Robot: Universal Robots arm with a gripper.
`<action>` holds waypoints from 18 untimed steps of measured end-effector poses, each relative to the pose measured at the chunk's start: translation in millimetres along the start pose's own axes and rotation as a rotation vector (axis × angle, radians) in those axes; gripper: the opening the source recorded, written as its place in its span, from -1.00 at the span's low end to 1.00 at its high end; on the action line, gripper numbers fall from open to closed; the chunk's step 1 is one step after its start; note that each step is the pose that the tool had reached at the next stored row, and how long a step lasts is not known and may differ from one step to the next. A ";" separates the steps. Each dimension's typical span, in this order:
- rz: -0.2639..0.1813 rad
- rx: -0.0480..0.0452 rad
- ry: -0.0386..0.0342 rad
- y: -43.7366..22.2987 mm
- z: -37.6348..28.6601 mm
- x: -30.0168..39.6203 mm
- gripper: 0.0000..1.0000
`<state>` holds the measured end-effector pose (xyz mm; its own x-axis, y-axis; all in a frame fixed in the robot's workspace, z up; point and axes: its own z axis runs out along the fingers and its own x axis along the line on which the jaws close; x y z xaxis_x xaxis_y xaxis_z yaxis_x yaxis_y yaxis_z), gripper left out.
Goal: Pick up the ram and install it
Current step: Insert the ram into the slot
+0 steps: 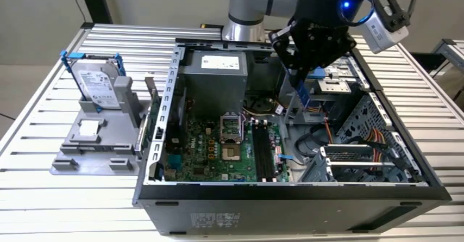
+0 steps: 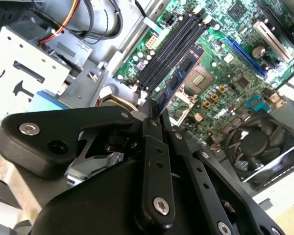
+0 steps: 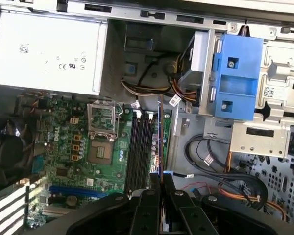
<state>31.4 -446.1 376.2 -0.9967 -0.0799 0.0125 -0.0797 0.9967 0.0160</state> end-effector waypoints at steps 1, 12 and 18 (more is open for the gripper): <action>0.007 0.0000 -0.0001 0.0 0.1 0.0 -1.00; 0.066 0.0015 -0.0009 0.0 0.5 0.0 -1.00; 0.068 0.0013 -0.0009 -0.7 1.6 0.1 -1.00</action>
<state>31.4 -446.7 374.6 -0.9998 -0.0120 0.0126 -0.0118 0.9998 0.0138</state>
